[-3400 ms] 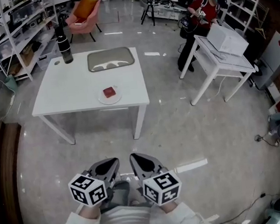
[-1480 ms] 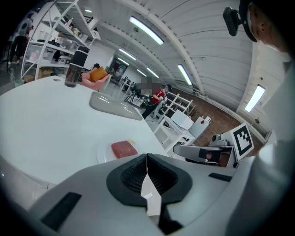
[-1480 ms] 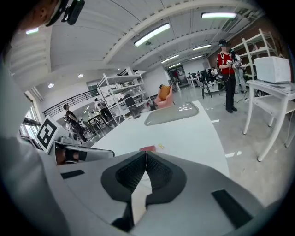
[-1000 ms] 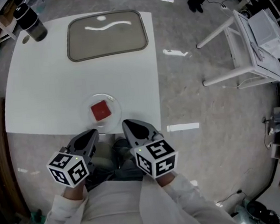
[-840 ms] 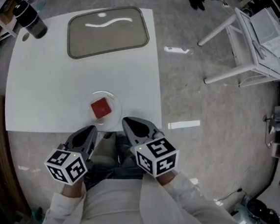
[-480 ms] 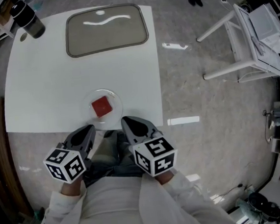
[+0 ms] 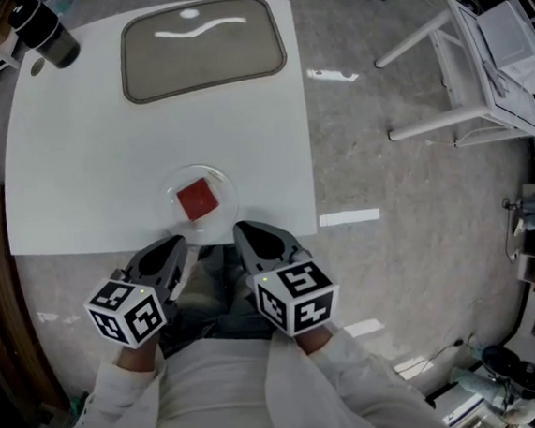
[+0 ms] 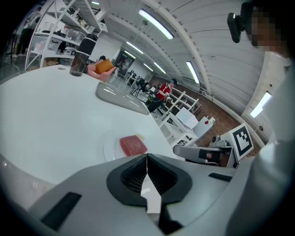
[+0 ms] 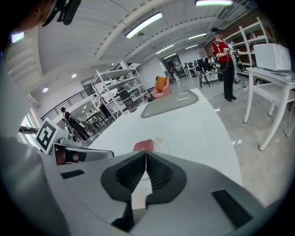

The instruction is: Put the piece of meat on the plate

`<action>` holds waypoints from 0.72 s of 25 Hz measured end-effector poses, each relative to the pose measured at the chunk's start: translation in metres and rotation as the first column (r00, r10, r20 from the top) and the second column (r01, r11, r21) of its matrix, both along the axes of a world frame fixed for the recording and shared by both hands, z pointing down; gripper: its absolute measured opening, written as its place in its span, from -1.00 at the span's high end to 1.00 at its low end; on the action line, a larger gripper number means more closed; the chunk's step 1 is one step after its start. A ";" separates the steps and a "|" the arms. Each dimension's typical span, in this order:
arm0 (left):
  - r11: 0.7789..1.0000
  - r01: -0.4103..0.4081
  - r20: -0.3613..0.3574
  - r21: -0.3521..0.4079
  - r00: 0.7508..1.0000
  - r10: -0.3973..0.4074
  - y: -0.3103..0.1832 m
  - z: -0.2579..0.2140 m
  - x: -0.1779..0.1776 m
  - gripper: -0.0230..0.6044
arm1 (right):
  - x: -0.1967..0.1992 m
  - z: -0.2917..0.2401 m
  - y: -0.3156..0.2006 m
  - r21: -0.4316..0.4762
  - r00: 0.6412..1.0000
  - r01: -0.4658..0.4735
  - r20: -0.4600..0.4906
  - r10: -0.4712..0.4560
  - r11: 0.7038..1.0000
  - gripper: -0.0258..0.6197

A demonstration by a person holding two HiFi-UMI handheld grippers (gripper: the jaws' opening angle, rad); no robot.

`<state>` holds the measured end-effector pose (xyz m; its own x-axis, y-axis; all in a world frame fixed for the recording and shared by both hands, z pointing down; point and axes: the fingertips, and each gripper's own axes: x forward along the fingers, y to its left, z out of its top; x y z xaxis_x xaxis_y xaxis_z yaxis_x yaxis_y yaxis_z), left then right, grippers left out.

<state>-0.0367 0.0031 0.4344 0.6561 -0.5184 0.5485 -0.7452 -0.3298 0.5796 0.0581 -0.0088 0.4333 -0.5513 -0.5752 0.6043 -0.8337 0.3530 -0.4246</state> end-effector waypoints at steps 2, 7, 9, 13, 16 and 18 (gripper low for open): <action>1.000 0.009 -0.005 -0.007 1.000 -0.009 -0.001 0.003 -0.002 0.90 | -0.002 0.003 0.000 -0.006 1.000 0.001 0.001 -0.001 1.000 0.87; 0.998 0.045 -0.024 -0.043 0.999 -0.046 -0.003 0.011 -0.009 0.89 | -0.007 0.011 0.000 -0.030 1.000 0.001 0.001 -0.001 1.000 0.87; 0.997 0.050 -0.020 -0.053 0.999 -0.051 -0.005 0.017 -0.013 0.89 | -0.010 0.016 -0.002 -0.040 1.000 -0.002 0.000 0.002 0.999 0.87; 0.996 0.052 -0.031 -0.071 0.998 -0.054 -0.009 0.026 -0.016 0.89 | -0.011 0.024 -0.007 -0.054 1.000 -0.028 -0.001 0.028 0.998 0.87; 0.992 0.083 -0.011 -0.096 0.996 -0.084 -0.013 0.035 -0.022 0.89 | -0.012 0.028 -0.010 -0.065 0.999 -0.033 0.000 0.033 0.997 0.87; 0.990 0.094 0.011 -0.107 0.996 -0.093 -0.014 0.039 -0.025 0.89 | -0.013 0.032 -0.009 -0.074 1.000 -0.030 -0.001 0.030 0.997 0.87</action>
<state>-0.0620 -0.0105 0.4737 0.6038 -0.5150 0.6085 -0.7736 -0.1944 0.6031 0.0454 -0.0182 0.4652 -0.5348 -0.5450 0.6457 -0.8432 0.2954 -0.4491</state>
